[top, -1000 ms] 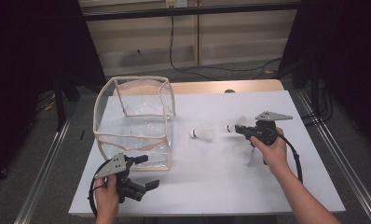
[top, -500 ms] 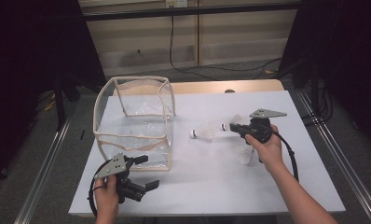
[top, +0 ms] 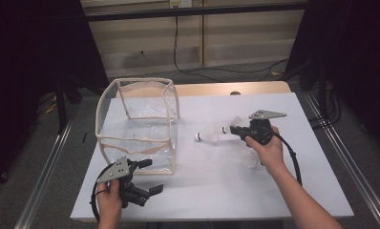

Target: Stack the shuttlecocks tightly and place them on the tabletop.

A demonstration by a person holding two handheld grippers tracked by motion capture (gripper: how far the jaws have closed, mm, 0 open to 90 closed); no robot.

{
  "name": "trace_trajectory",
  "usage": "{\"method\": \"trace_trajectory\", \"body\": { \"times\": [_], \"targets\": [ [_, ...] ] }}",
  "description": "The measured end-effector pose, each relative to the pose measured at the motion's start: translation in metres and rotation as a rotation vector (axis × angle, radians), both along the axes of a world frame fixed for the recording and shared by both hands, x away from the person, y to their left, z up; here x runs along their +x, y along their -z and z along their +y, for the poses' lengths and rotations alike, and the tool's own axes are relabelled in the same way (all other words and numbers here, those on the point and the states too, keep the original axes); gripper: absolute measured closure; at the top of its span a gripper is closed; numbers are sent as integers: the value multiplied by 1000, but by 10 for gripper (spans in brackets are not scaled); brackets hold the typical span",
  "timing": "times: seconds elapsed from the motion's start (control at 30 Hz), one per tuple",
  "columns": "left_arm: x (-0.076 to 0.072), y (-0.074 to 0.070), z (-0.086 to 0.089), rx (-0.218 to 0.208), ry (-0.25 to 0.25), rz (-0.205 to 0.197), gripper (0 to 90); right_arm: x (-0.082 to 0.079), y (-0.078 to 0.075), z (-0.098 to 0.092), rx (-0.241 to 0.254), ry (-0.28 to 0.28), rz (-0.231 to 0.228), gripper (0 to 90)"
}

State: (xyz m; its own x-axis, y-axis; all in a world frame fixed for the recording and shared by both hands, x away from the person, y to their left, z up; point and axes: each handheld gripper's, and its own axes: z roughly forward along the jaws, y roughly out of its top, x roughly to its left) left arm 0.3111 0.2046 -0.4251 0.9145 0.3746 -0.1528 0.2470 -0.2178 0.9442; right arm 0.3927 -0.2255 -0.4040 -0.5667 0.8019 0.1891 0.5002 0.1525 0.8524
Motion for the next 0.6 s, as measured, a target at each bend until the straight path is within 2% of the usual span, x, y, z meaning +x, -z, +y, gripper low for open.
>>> {"method": "trace_trajectory", "body": {
  "times": [0.6],
  "targets": [
    [0, 1, -1, -1, 7, 4, 18, 7, 2, 9, 16, 1, 13, 900]
  ]
}}
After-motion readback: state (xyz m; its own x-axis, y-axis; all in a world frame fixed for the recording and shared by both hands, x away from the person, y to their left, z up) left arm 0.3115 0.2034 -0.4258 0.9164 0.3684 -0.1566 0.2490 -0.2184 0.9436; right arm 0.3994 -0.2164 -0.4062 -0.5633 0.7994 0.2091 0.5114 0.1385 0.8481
